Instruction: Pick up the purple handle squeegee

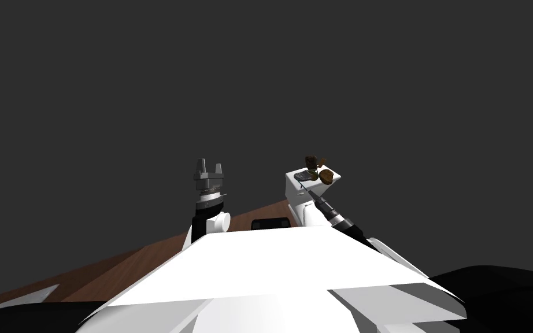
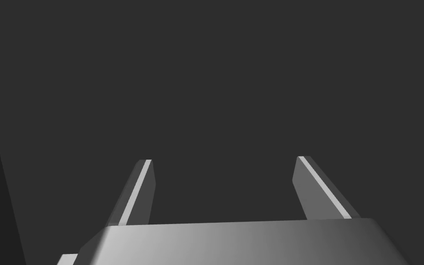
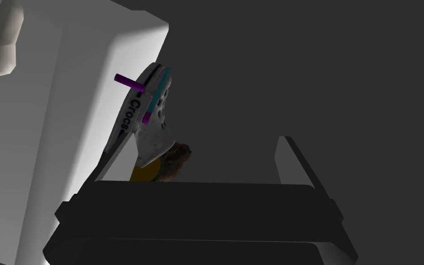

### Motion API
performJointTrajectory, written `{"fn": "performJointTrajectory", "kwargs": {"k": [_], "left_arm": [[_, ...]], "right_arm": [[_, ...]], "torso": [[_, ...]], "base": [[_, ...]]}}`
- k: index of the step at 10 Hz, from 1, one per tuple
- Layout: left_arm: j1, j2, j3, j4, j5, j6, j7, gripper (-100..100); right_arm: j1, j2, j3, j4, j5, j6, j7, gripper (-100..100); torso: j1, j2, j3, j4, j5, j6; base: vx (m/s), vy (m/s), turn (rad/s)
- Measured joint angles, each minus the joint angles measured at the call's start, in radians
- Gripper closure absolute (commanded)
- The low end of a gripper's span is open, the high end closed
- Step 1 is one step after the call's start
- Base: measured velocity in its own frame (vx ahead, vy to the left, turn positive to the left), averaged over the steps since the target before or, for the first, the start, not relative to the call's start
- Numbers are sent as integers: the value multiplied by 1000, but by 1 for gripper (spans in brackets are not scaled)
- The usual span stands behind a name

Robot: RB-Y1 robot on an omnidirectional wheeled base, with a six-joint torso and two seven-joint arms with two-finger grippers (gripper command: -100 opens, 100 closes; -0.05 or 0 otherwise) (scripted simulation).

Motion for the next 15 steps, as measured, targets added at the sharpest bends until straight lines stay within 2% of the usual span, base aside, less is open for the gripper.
{"fn": "performJointTrajectory", "kwargs": {"k": [7, 15], "left_arm": [[0, 0, 0, 0, 0, 0, 0, 0], [0, 0, 0, 0, 0, 0, 0, 0]], "right_arm": [[80, -182, 21, 89, 24, -31, 17, -100], [135, -410, 41, 198, 56, -56, 30, -100]], "torso": [[2, -1, 0, 0, 0, 0], [4, -3, -1, -1, 1, 0]], "base": [[14, 23, 76], [32, 45, 77]]}}
